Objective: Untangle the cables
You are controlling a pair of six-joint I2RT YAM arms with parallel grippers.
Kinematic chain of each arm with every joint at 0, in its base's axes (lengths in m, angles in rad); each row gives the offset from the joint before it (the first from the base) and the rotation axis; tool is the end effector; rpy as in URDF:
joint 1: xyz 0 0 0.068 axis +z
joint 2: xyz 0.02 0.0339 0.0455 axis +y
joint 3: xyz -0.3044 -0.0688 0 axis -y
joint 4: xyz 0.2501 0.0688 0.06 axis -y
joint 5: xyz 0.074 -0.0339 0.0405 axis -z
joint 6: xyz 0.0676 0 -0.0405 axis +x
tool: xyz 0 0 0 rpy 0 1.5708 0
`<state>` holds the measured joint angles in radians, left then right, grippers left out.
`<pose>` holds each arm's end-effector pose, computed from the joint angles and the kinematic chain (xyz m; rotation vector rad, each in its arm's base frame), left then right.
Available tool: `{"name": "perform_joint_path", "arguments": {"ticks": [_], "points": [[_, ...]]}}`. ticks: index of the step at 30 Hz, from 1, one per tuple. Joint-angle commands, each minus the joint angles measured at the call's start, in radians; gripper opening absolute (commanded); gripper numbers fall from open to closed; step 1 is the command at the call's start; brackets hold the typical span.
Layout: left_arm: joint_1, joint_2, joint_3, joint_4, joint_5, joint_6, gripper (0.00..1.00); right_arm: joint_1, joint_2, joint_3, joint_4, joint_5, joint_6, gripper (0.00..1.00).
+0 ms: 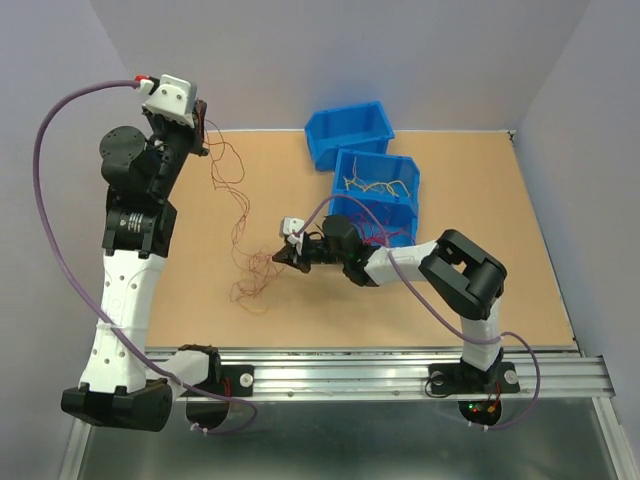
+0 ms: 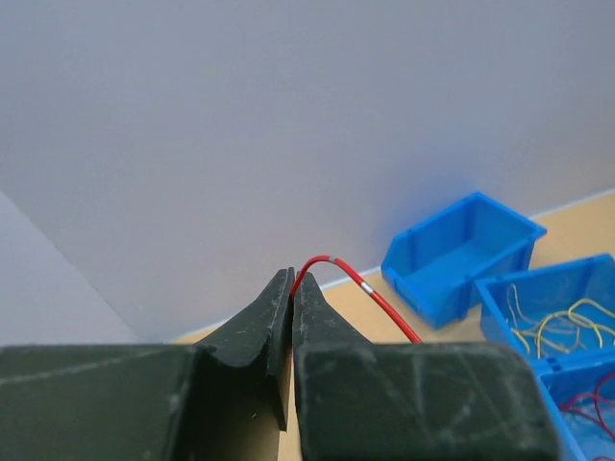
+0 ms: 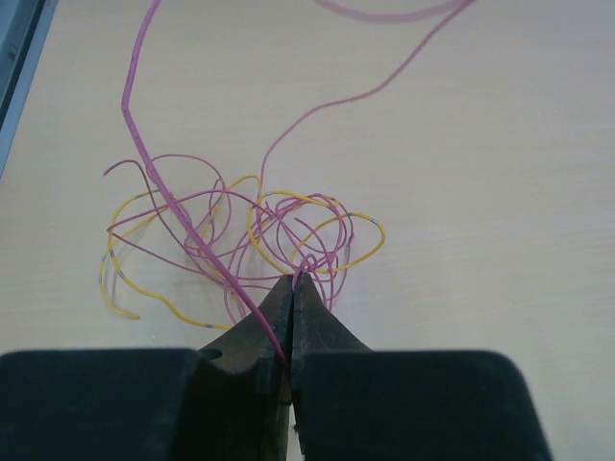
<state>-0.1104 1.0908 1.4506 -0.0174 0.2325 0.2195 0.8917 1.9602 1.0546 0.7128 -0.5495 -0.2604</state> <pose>0.2210 -0.0402 0.5746 0.4001 1.1717 -0.0480 0.2654 0.3851 0.2101 -1.3189 1.2703 0.9340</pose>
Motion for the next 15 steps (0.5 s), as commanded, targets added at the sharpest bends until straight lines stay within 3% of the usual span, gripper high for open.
{"name": "perform_joint_path", "arguments": {"ticks": [1, 6, 9, 11, 15], "points": [[0.000, 0.003, -0.044, 0.070, -0.028, 0.023, 0.13, 0.010, -0.082, -0.039, 0.060, 0.032, 0.044, 0.05], [0.011, 0.089, -0.036, 0.066, -0.117, 0.041, 0.12, 0.010, -0.133, -0.083, 0.092, 0.011, 0.065, 0.19], [0.014, 0.101, -0.047, 0.077, -0.087, 0.029, 0.12, 0.010, -0.152, -0.110, 0.132, 0.006, 0.085, 0.19], [0.015, 0.101, -0.052, 0.080, -0.072, 0.026, 0.12, 0.009, -0.153, -0.119, 0.152, -0.003, 0.089, 0.13], [0.014, 0.101, -0.053, 0.077, -0.074, 0.030, 0.12, 0.009, -0.156, -0.123, 0.180, -0.035, 0.104, 0.15]]}}
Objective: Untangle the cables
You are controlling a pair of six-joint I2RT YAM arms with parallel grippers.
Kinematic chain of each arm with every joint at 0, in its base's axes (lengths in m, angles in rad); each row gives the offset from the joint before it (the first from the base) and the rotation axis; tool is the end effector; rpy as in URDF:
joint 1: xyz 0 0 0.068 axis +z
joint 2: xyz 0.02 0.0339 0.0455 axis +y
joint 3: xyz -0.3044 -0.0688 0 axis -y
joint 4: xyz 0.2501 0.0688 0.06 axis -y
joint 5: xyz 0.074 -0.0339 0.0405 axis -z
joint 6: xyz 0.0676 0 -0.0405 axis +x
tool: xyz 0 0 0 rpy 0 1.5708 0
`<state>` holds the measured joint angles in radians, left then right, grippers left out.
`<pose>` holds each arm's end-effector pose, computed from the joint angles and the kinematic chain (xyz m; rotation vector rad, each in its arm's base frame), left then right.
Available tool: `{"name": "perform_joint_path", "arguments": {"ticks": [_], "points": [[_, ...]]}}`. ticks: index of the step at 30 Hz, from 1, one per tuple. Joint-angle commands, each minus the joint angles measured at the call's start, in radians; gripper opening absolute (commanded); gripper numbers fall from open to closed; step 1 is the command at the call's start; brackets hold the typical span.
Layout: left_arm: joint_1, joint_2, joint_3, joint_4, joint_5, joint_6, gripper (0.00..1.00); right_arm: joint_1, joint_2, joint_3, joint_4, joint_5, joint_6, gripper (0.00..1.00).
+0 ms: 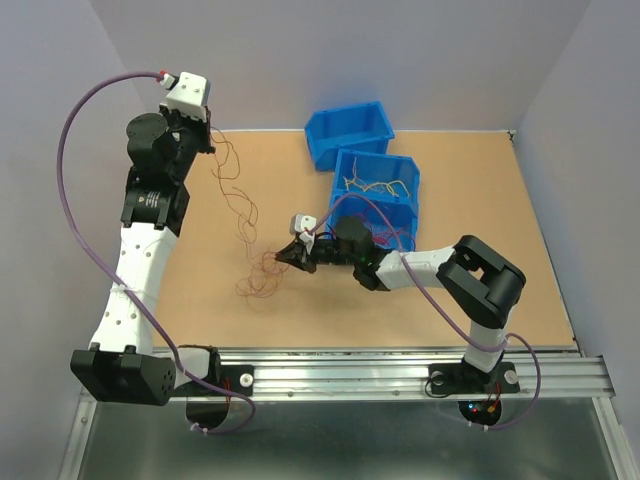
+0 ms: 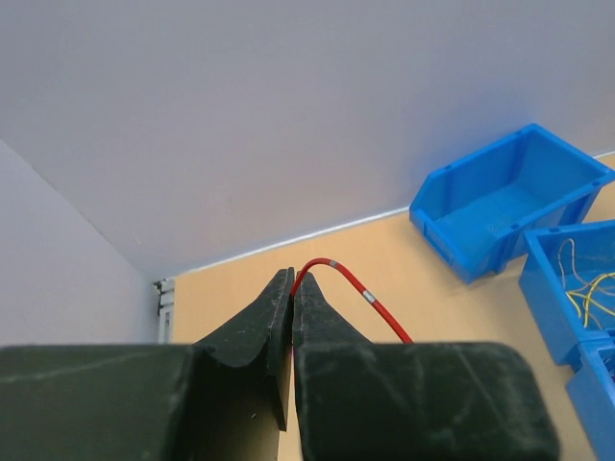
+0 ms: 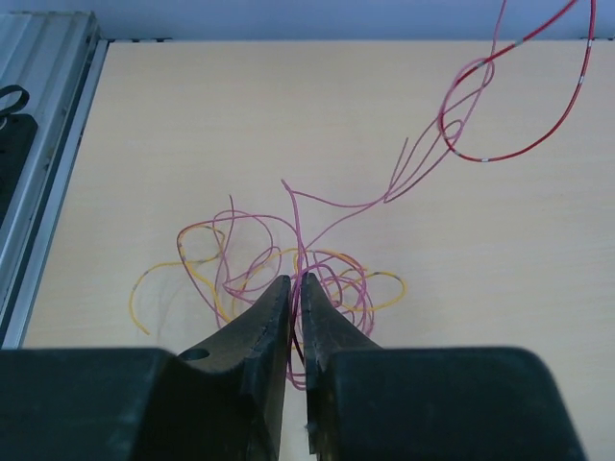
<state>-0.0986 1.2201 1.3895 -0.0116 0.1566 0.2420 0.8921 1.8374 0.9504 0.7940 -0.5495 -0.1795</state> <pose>0.2884 -0.0391 0.5228 0.3665 1.3667 0.0080 0.2461 0.3614 0.2390 -1.2382 1.2338 0.9853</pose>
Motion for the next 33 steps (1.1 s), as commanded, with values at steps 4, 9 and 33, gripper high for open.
{"name": "perform_joint_path", "arguments": {"ticks": [4, 9, 33], "points": [[0.002, -0.028, 0.000, 0.071, 0.001, 0.006, 0.12, 0.010, -0.033, -0.024, 0.125, -0.052, 0.041, 0.11], [0.002, -0.042, 0.006, 0.059, 0.041, -0.006, 0.12, 0.008, -0.027, -0.022, 0.132, -0.070, 0.041, 0.33], [0.002, -0.111, 0.039, -0.022, 0.092, -0.013, 0.13, 0.041, 0.118, 0.151, -0.149, 0.002, -0.084, 0.50]]}}
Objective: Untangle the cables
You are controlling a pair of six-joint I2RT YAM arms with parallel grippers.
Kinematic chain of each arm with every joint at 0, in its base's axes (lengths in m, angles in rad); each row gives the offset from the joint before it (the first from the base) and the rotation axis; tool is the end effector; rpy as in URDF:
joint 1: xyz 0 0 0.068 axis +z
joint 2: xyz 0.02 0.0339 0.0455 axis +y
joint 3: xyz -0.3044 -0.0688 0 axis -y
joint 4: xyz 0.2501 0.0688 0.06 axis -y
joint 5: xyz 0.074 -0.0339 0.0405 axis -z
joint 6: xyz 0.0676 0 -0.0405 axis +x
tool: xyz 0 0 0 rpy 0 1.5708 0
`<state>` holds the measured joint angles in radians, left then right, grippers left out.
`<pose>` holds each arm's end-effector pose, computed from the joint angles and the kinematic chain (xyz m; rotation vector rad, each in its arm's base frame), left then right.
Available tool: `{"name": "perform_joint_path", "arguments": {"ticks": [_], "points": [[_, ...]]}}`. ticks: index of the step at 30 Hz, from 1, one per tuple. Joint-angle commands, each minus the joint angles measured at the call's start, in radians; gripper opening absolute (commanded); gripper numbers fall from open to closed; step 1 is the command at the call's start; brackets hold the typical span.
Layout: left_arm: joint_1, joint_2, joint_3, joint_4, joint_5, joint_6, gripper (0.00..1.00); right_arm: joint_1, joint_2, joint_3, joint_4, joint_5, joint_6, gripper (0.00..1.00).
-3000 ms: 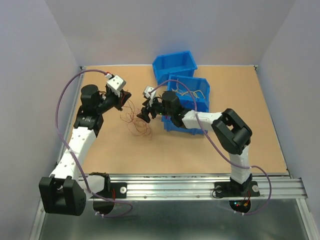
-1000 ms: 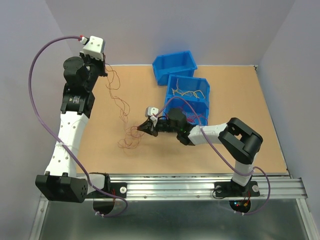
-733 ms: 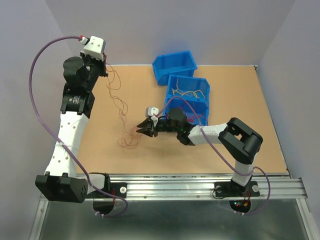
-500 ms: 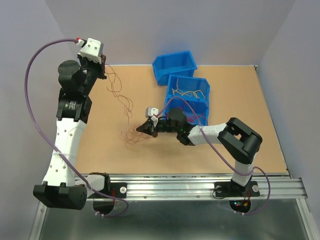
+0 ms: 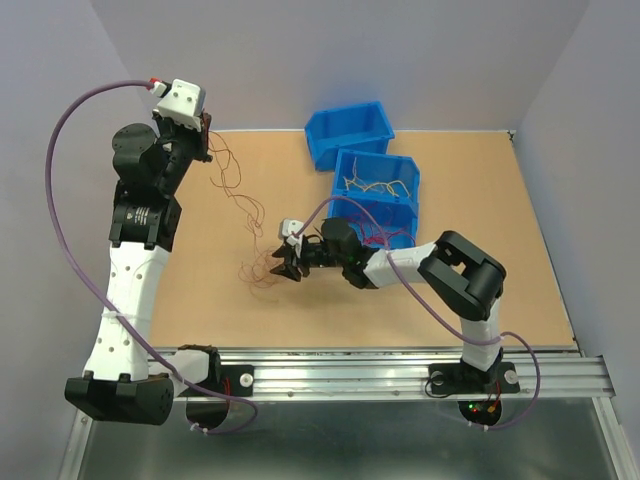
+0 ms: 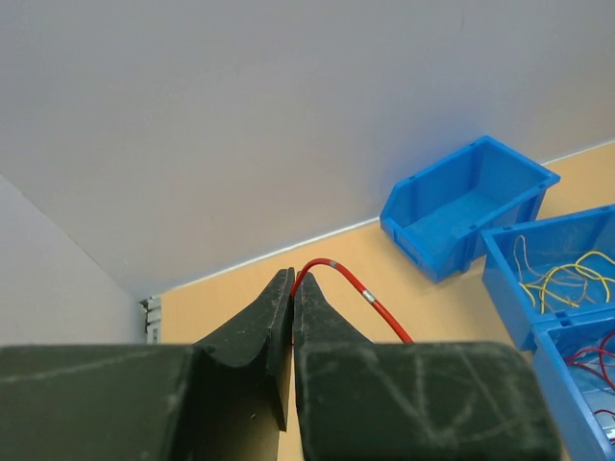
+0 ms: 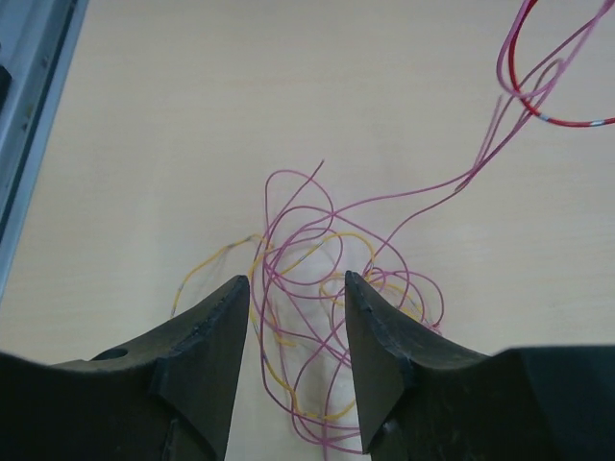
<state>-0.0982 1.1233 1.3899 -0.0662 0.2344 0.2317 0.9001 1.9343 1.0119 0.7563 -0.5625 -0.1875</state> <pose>0.2479 -0.0402 0.5395 0.4172 1.3114 -0.0489 0.2555 0.3800 0.2132 -1.2843 1.2890 1.0004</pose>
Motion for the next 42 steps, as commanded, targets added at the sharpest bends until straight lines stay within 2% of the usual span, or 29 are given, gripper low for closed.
{"name": "perform_joint_path", "arguments": {"ticks": [1, 5, 9, 12, 13, 15, 22, 25, 30, 34, 35, 38, 42], "points": [[0.002, -0.016, 0.038, 0.034, 0.017, -0.003, 0.13, 0.045, 0.029, 0.109, -0.147, 0.018, -0.096, 0.50], [0.002, -0.010, 0.038, 0.034, 0.020, -0.003, 0.13, 0.056, 0.064, 0.158, -0.199, 0.030, -0.105, 0.49], [0.002, -0.002, 0.035, 0.034, 0.017, -0.002, 0.13, 0.065, 0.091, 0.191, -0.233, 0.072, -0.113, 0.42], [0.002, 0.000, 0.035, 0.032, 0.010, 0.000, 0.13, 0.069, 0.092, 0.195, -0.241, 0.095, -0.124, 0.19], [0.002, 0.003, 0.035, 0.035, 0.008, 0.003, 0.13, 0.072, 0.080, 0.192, -0.239, 0.095, -0.131, 0.06], [0.002, 0.007, 0.023, 0.040, -0.004, 0.004, 0.13, 0.072, 0.057, 0.177, -0.220, 0.095, -0.124, 0.01], [0.002, 0.007, -0.074, 0.083, -0.066, 0.032, 0.20, 0.072, -0.142, 0.142, -0.195, 0.111, -0.103, 0.00], [0.003, 0.012, -0.143, 0.111, -0.084, 0.043, 0.26, 0.072, -0.233, 0.143, -0.199, 0.125, -0.083, 0.01], [0.008, 0.024, -0.241, 0.153, -0.084, 0.041, 0.31, 0.072, -0.301, 0.186, -0.280, 0.115, -0.063, 0.01], [0.009, 0.032, -0.317, 0.192, -0.047, 0.018, 0.67, 0.072, -0.327, 0.209, -0.288, 0.134, -0.021, 0.01], [0.009, 0.033, -0.348, 0.200, -0.038, 0.018, 0.87, 0.072, -0.345, 0.214, -0.287, 0.136, -0.006, 0.00], [0.017, 0.050, -0.393, 0.213, -0.029, 0.003, 0.98, 0.072, -0.394, 0.254, -0.290, 0.147, 0.020, 0.01], [0.052, 0.061, -0.443, 0.249, 0.002, -0.034, 0.99, 0.072, -0.423, 0.394, -0.311, 0.164, 0.054, 0.01]]}}
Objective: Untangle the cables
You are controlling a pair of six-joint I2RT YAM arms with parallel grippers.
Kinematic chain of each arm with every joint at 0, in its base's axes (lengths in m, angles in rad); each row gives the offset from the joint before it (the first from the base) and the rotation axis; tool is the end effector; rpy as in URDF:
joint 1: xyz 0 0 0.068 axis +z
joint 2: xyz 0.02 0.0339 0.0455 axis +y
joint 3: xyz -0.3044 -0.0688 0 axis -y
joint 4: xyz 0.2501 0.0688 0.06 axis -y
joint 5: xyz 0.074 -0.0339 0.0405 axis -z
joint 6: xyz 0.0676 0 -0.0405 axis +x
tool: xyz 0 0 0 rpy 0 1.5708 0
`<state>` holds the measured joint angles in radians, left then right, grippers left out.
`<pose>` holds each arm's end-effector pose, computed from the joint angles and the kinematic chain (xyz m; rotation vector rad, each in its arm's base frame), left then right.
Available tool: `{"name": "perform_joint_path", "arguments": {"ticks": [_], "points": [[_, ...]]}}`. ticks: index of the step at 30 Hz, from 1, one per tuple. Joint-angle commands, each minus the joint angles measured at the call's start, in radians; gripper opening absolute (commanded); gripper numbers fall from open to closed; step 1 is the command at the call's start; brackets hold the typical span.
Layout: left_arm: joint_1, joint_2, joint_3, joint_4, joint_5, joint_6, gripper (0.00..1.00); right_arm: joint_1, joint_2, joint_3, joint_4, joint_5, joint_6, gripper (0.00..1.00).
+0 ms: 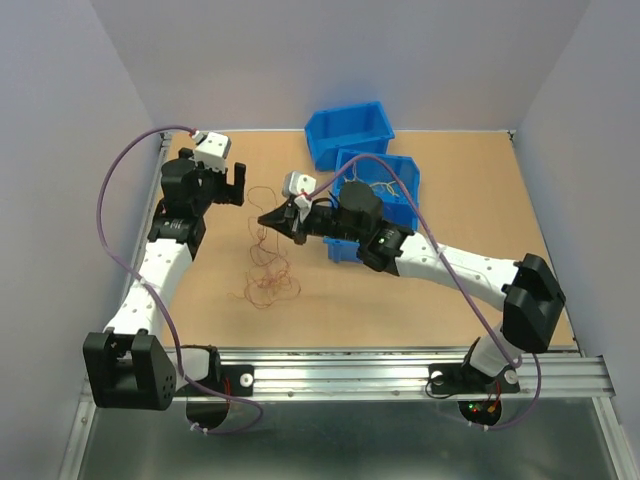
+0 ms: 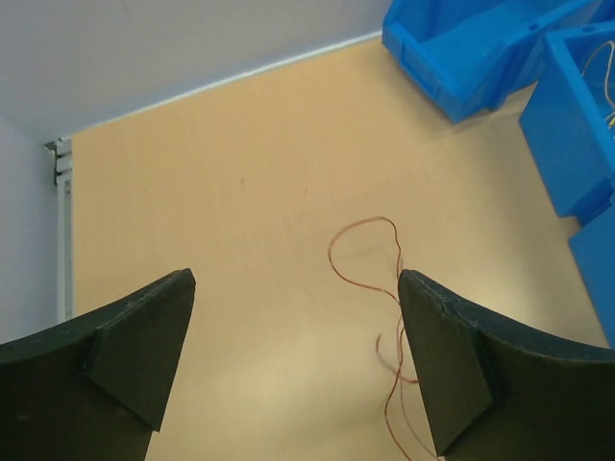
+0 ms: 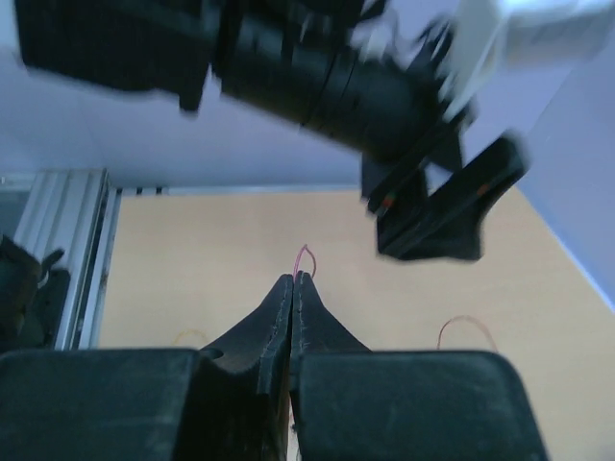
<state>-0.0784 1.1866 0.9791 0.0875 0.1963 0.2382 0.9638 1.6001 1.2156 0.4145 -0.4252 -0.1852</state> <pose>0.3003 -0.0368 0.3861 0.4102 1.6381 -0.0461 0.2160 0.3599 0.3836 -1.1555 1.1372 0.9350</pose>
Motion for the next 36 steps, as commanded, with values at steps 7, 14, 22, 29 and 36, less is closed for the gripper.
{"name": "perform_joint_path", "arguments": {"ticks": [7, 14, 22, 29, 36], "points": [[0.146, -0.039, -0.154, 0.248, 0.300, -0.117, 0.99, 0.007, 0.041, 0.634, -0.023, 0.247, 0.082, 0.01], [0.244, -0.136, -0.250, 0.405, 0.460, -0.226, 0.99, 0.009, 0.190, 0.933, -0.040, 0.327, 0.049, 0.01], [0.308, -0.240, -0.338, 0.612, 0.753, -0.326, 0.99, 0.009, 0.236, 1.001, -0.036, 0.384, 0.027, 0.01], [0.280, -0.311, -0.434, 0.961, 1.043, -0.525, 0.99, 0.009, 0.178, 0.839, 0.036, 0.364, 0.059, 0.00], [0.033, -0.288, -0.438, 0.992, 1.013, -0.424, 0.97, 0.009, 0.193, 0.788, 0.081, 0.261, 0.148, 0.00]]}}
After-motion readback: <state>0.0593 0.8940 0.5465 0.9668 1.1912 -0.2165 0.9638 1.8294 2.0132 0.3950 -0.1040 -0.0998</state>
